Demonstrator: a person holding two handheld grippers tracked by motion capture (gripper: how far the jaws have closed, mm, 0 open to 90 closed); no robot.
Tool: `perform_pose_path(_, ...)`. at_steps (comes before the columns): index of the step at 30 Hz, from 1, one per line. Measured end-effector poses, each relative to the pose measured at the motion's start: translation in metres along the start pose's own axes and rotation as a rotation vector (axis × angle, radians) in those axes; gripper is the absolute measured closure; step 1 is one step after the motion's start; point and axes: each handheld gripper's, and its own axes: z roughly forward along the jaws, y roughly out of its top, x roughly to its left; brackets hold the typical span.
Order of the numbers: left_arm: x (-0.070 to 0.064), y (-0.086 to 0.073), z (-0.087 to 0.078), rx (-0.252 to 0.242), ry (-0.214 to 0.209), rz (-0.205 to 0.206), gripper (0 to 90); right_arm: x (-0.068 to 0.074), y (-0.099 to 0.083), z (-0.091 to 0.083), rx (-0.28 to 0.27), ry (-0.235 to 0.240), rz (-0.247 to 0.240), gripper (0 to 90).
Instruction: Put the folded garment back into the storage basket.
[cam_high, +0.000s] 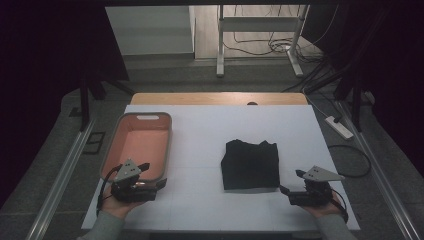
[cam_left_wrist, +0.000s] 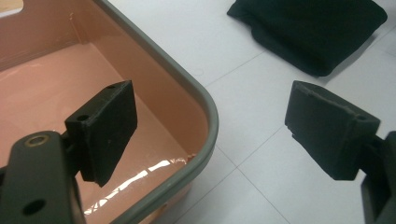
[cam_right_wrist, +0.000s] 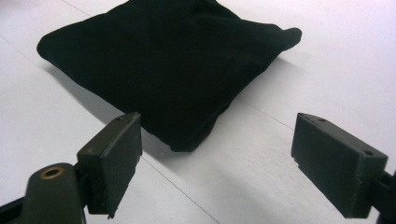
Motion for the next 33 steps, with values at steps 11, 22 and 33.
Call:
perform_pose_path(11, -0.004, 0.008, 0.004, -0.003, -0.005, 0.007, 17.3, 0.000, 0.000, -0.001, -0.003, -0.002, 0.003, 17.5)
perform_pose_path(22, -0.007, 0.016, 0.009, -0.003, -0.021, 0.015, 17.2, -0.001, -0.001, -0.002, 0.000, -0.004, 0.008, 17.7)
perform_pose_path(33, -0.011, 0.023, 0.018, 0.011, -0.041, 0.022, 17.1, -0.001, -0.002, -0.001, 0.002, -0.006, 0.002, 17.5)
